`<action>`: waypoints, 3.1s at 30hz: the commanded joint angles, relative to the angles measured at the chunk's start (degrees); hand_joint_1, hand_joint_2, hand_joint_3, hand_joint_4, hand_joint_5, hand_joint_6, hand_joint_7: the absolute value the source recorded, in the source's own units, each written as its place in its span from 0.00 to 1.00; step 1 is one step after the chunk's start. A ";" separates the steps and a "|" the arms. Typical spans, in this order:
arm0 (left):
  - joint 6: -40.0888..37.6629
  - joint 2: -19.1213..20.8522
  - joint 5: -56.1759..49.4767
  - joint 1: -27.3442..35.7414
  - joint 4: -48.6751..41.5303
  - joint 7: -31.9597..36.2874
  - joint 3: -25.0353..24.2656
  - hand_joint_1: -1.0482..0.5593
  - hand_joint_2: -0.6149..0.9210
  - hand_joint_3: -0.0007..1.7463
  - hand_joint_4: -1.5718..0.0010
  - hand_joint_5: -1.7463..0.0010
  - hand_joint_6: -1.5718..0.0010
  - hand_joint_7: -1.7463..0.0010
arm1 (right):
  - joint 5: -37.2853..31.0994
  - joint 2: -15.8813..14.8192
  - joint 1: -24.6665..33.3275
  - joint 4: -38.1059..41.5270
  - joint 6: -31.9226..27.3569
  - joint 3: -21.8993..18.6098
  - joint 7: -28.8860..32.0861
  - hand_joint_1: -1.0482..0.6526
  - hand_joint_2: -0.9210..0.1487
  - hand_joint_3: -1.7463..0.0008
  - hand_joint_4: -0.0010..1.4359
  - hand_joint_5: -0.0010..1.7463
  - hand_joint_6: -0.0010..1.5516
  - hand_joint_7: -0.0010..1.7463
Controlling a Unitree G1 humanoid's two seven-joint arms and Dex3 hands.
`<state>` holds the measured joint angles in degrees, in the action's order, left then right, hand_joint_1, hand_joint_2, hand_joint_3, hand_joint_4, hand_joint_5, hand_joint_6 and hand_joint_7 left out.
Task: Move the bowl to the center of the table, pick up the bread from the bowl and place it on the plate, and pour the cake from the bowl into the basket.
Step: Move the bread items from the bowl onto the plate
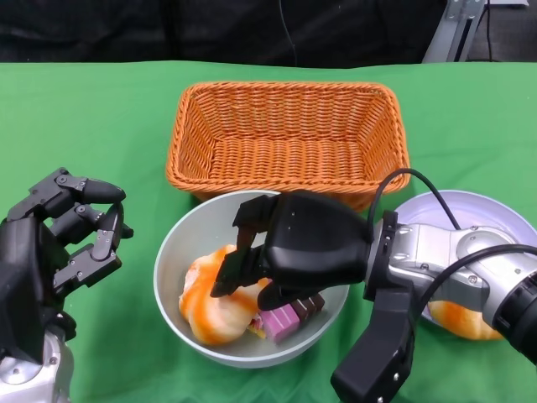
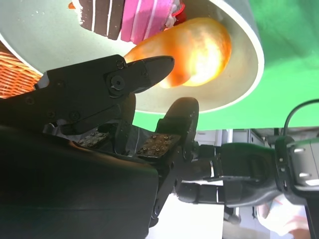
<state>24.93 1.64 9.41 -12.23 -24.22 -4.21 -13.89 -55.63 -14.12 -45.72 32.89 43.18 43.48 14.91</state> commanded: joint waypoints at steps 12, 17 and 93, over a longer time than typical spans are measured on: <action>0.18 1.13 -0.79 0.42 -0.41 0.55 -0.08 0.57 0.78 0.49 0.48 0.24 0.44 0.39 | -2.11 -1.78 4.24 -7.31 -5.41 -1.14 -4.38 0.24 0.04 1.00 0.41 0.10 0.40 0.00; -0.59 1.20 -1.37 0.77 0.70 0.90 0.34 0.56 0.79 0.49 0.48 0.24 0.45 0.39 | -5.26 -1.36 6.05 -8.49 -7.91 -0.51 -1.04 0.21 0.04 1.00 0.40 0.07 0.35 0.00; 3.49 1.28 0.62 0.11 0.02 2.90 -2.87 0.59 0.70 0.64 0.47 0.19 0.42 0.39 | -7.15 9.96 4.21 16.15 -17.41 9.58 17.57 0.42 0.05 1.00 0.61 0.50 0.74 0.01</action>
<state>27.80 2.16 9.82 -12.21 -23.81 -1.27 -16.61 -62.69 -2.96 -41.98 47.42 24.95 52.61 32.57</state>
